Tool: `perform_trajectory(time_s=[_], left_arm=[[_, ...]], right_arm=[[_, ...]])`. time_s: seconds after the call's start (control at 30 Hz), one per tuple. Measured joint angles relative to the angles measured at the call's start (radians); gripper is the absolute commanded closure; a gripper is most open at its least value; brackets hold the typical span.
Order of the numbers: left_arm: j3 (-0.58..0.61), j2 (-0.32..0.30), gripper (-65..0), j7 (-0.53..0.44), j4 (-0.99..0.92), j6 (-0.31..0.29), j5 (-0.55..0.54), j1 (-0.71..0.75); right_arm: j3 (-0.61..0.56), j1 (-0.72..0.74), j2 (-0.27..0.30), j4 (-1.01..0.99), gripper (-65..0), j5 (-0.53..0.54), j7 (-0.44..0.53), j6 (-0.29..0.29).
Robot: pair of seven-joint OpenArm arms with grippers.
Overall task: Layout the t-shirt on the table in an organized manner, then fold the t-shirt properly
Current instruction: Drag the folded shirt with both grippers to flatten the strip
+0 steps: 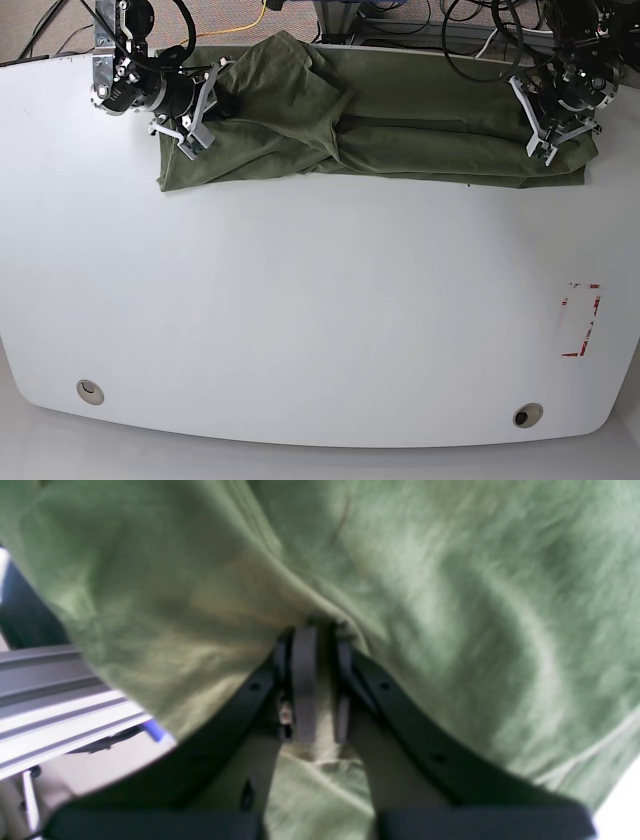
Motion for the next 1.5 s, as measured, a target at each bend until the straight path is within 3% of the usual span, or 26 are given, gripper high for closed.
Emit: perform_trajectory(time_s=[0.17,0.57,0.77,1.03,1.5], left_arm=[[0.084,-0.050,-3.5,-0.027,-0.080,0.005,-0.008,-0.076],[0.253,-0.053,-3.6,-0.022,-0.111,0.008,0.003,-0.183],[0.282,-0.043,-4.6,0.007,-0.109,0.002,-0.024,-0.205],[0.281,-0.050,-16.8,0.100,-0.043,0.000,0.005,-0.214],[0.270,-0.176,-18.9,0.093,-0.017,-0.001,-0.036,-0.215]], right_arm=[[0.001,0.052,0.006,-0.110,-5.4,-0.024,0.114,0.025],[0.008,0.168,0.079,-0.322,-5.2,-0.048,0.309,0.047],[0.008,0.224,0.131,-0.388,-5.2,-0.058,0.318,0.050],[0.011,0.238,0.159,-0.394,-5.2,-0.081,0.311,0.030],[0.010,0.245,0.158,-0.394,-5.2,-0.092,0.303,0.030]])
